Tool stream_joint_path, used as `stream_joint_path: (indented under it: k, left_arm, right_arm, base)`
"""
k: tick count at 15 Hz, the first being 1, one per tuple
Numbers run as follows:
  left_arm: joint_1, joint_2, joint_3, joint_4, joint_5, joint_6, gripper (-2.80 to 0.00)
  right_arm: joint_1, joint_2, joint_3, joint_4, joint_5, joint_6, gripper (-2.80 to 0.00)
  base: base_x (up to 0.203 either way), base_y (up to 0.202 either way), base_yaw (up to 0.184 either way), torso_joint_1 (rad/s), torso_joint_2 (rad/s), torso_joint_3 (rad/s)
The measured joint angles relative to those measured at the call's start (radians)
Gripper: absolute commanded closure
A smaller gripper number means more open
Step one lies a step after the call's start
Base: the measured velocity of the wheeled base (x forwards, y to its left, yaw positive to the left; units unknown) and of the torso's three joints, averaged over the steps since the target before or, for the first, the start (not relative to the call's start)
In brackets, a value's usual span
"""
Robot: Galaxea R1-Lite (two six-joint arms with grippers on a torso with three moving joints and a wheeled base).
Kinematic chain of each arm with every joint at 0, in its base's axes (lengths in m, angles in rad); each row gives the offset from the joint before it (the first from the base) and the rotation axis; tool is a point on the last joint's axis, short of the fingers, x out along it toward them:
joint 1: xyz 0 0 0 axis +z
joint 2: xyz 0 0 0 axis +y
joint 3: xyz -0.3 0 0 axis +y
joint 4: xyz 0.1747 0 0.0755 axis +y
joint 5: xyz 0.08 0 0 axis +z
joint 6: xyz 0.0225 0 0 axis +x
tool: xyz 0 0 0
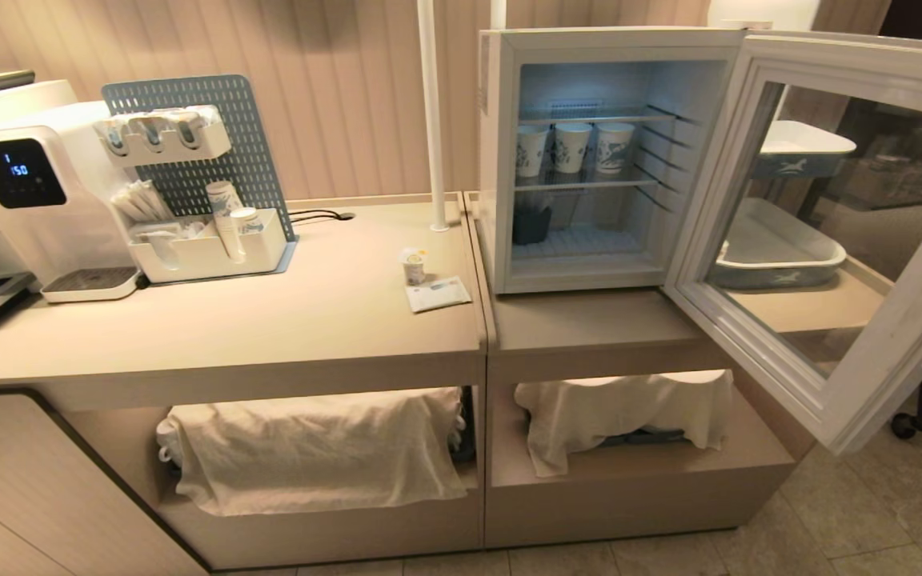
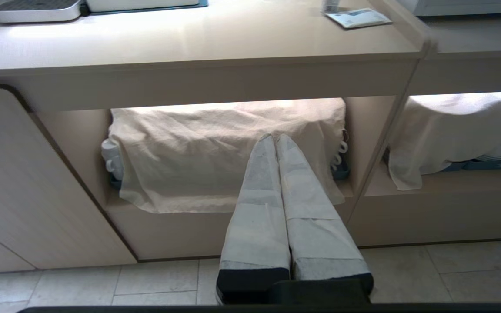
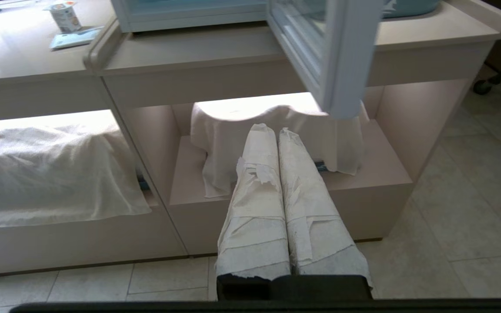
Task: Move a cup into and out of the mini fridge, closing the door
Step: Close the freezer door
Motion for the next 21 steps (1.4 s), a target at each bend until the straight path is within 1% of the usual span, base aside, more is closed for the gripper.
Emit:
stream_joint_path:
  k: [21]
  left_arm:
    - [0.001,0.000,0.000,0.000,0.000,0.000,0.00]
  right_arm:
    - [0.000,0.000,0.000,0.000,0.000,0.003,0.00]
  base:
    - [0.000,-0.194,0.001,0.002,0.00,0.002]
